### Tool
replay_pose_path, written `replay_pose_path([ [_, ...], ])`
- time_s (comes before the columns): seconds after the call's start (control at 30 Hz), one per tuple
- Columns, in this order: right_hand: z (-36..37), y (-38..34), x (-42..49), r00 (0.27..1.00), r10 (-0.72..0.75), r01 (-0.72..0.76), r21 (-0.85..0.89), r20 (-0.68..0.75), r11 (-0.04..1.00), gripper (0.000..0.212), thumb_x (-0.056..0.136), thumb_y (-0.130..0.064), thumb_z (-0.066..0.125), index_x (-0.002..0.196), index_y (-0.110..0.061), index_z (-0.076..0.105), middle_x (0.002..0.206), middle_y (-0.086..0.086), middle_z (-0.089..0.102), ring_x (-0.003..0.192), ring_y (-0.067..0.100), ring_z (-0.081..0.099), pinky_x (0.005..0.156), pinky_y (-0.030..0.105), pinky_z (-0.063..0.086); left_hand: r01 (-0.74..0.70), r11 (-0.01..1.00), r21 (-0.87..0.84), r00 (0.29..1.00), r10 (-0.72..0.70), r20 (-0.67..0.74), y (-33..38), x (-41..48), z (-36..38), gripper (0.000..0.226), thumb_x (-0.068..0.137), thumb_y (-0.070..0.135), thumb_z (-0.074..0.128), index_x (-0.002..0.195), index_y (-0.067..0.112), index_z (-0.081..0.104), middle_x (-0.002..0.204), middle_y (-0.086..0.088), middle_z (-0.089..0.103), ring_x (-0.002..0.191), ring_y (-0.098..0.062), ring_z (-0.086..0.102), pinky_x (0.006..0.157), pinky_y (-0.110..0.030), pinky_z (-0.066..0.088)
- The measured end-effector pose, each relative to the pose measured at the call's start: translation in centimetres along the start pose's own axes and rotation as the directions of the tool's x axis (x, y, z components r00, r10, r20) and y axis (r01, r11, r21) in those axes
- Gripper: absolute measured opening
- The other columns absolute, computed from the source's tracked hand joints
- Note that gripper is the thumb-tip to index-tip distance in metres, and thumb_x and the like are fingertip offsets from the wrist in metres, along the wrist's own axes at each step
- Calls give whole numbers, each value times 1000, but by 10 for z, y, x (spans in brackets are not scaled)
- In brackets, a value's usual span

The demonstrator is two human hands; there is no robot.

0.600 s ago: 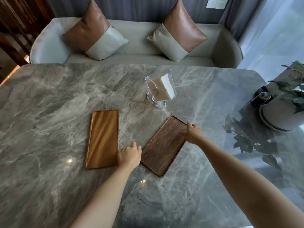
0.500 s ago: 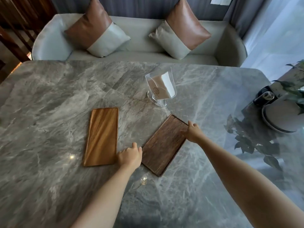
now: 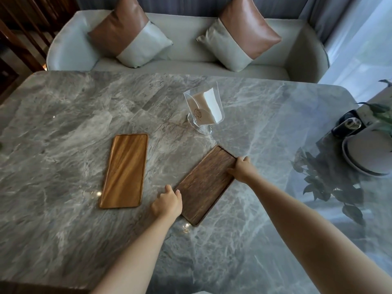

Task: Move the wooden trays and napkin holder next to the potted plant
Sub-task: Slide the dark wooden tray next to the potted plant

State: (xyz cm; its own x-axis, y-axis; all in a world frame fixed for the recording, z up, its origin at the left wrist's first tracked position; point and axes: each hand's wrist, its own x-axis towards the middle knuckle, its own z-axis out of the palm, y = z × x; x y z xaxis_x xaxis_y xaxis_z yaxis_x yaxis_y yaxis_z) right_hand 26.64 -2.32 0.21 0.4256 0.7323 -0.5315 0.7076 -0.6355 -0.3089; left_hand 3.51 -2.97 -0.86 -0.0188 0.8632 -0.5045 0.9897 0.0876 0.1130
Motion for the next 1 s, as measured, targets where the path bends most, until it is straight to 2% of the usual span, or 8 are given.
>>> replay_pose_path([
  [0.17,3,3,-4,999,32,-32,36,-8,999,69,85,-34,59,135,2,28,141,22,28,125,37,41,102,42,42,154,973,-170,986,-141,84,6,2,-2,43,98,36,27,128,7,36,131,-23,52,118,-39,51,94,-44,42],
  [0.3,1,16,-8,999,44,-41,132,-22,990,49,84,-28,62,119,1,45,133,22,37,111,36,51,94,40,46,174,969,-177,984,-161,81,11,4,-8,42,97,35,26,128,7,36,131,-21,53,118,-37,52,94,-43,42],
  [0.5,-11,51,-17,992,93,-59,331,-86,942,28,83,-15,61,106,2,59,111,23,62,106,35,56,84,38,46,139,975,-174,989,-128,72,35,9,-22,42,97,32,27,133,10,33,133,-21,51,121,-39,50,99,-46,40],
  [0.63,-25,83,-25,977,176,-100,470,-120,877,26,84,-11,60,105,5,60,98,22,63,87,32,58,73,34,45,83,979,-187,996,-73,59,69,11,-31,43,97,29,29,136,13,31,137,-22,47,125,-39,45,103,-46,36],
  [0.77,-41,121,-35,954,265,-136,582,-141,801,24,87,-11,55,105,4,60,96,24,63,89,34,61,84,47,53,-28,982,-188,999,32,19,113,17,-37,41,96,28,30,134,12,34,136,-25,46,129,-38,41,104,-43,34],
  [0.83,-50,140,-43,941,297,-135,626,-161,768,16,89,-10,52,94,2,61,86,21,61,76,32,61,74,45,54,-92,978,-188,996,94,4,138,20,-37,43,95,27,32,136,13,34,136,-24,47,130,-39,39,105,-43,34],
  [0.93,-61,171,-54,925,354,-155,708,-142,689,11,91,-11,50,84,-3,53,69,9,56,47,20,55,41,25,51,-171,968,-182,985,173,-3,180,19,-37,45,94,29,33,138,18,33,138,-23,45,128,-39,41,103,-43,37],
  [1.0,-68,190,-60,916,384,-169,757,-116,631,14,91,-10,50,79,-3,52,63,6,52,39,16,52,30,19,46,-222,959,-176,974,226,3,208,17,-37,46,94,31,33,139,20,33,139,-22,43,128,-39,40,103,-43,37],
])
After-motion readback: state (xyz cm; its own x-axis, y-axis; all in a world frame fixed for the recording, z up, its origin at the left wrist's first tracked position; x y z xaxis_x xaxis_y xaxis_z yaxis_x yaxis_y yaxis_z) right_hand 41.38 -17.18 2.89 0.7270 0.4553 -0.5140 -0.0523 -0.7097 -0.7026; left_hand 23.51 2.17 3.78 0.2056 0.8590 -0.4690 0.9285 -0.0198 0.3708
